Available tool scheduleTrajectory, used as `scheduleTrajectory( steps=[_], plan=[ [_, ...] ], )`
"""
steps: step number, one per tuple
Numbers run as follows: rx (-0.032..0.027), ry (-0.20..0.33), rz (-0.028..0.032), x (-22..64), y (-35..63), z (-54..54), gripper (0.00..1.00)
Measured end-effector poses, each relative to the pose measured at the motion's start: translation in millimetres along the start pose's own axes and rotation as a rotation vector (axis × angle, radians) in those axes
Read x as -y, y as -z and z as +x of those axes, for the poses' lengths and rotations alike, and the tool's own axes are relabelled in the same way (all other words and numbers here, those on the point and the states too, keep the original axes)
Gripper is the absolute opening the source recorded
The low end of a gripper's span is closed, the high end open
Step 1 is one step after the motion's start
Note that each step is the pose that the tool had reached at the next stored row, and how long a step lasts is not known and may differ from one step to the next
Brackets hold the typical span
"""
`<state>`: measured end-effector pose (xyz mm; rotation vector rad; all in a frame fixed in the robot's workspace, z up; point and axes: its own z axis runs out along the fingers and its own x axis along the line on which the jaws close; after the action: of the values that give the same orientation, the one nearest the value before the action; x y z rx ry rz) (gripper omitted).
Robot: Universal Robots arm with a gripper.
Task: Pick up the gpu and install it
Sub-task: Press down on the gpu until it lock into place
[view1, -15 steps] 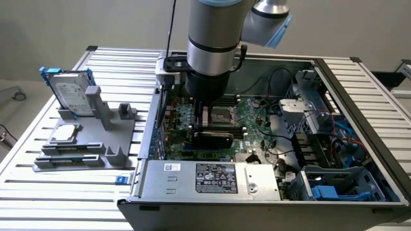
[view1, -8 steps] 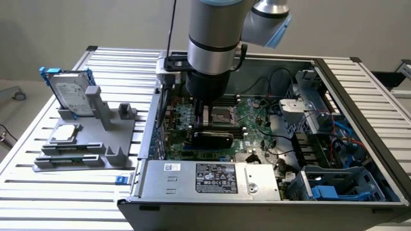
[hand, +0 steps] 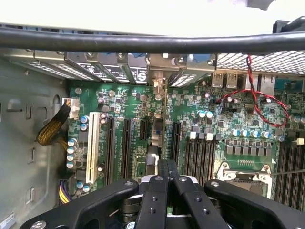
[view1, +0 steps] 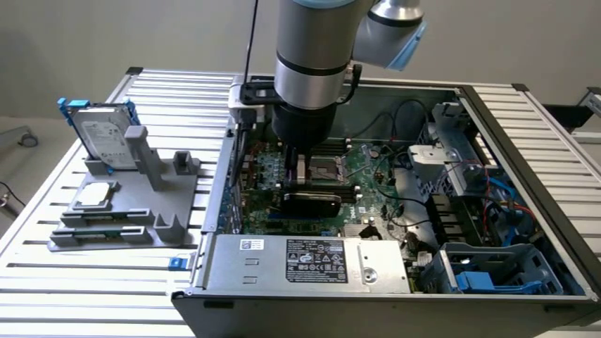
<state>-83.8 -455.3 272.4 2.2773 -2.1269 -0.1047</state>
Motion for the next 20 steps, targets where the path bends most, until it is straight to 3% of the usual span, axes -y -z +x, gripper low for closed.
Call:
scheduleTrajectory(
  steps=[20],
  plan=[
    [-0.0012,0.017,-0.0006,0.2,-3.5,0.1,0.11]
  ],
)
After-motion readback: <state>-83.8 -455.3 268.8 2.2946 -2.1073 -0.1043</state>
